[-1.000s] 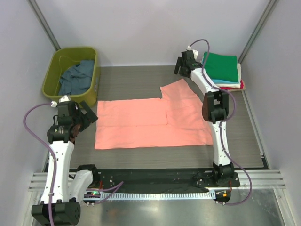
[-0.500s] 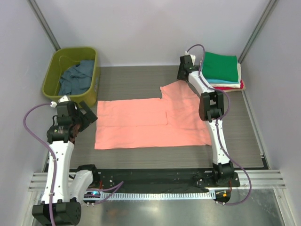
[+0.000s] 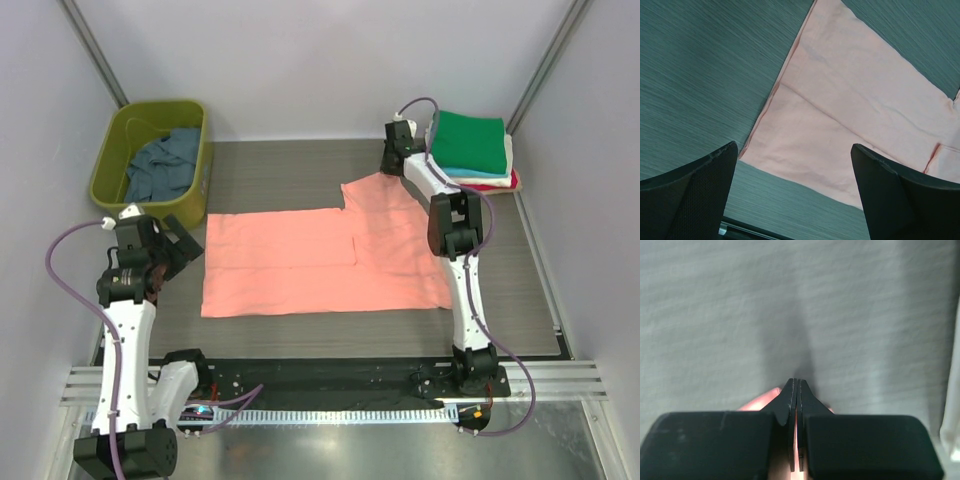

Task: Fold and stack the t-shirts
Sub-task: Fold the tshirt

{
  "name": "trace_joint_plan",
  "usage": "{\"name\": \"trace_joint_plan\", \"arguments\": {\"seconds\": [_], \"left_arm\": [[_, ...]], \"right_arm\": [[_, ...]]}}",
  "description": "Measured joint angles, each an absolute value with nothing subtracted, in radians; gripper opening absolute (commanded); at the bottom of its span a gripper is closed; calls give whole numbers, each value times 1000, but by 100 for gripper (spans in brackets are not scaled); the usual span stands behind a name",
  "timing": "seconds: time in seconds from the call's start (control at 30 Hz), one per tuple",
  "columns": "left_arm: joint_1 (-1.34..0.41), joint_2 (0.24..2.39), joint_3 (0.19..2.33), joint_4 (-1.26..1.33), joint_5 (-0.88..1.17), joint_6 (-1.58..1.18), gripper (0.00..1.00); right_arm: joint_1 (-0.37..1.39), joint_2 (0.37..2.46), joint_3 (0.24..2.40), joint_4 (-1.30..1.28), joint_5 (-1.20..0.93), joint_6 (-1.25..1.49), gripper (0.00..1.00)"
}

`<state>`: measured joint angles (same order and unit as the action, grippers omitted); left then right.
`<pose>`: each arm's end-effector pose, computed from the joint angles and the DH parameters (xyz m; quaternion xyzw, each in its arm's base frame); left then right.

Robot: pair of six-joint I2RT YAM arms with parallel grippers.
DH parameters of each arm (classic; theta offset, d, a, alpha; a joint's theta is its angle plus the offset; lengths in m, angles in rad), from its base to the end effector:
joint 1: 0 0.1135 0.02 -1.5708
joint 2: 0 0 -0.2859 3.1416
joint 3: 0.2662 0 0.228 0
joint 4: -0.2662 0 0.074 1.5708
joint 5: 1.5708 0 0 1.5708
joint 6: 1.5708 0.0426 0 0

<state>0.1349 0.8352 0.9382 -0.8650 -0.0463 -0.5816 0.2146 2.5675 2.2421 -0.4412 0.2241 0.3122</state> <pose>0.1237 0.0188 0.3273 -0.3308 0.8575 -0.0664 0.3883 0.5598 0.1123 0.1751 0.0883 0.9112 0.0019 0.4023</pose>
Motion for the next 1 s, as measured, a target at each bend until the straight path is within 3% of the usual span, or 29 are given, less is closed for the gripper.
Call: {"name": "trace_joint_plan", "arguments": {"seconds": [0.23, 0.5, 0.77, 1.0], "left_arm": [[163, 831, 935, -864, -38, -572, 93], [167, 885, 935, -860, -45, -590, 87], [67, 1160, 1075, -844, -113, -670, 81], [-138, 1472, 1292, -803, -217, -743, 80]], "right_arm": [[264, 2363, 1980, -452, 197, 293, 1], [305, 1824, 1556, -340, 159, 324, 1], [305, 1416, 1149, -242, 181, 376, 1], [202, 1381, 1007, -260, 215, 416, 1]]}}
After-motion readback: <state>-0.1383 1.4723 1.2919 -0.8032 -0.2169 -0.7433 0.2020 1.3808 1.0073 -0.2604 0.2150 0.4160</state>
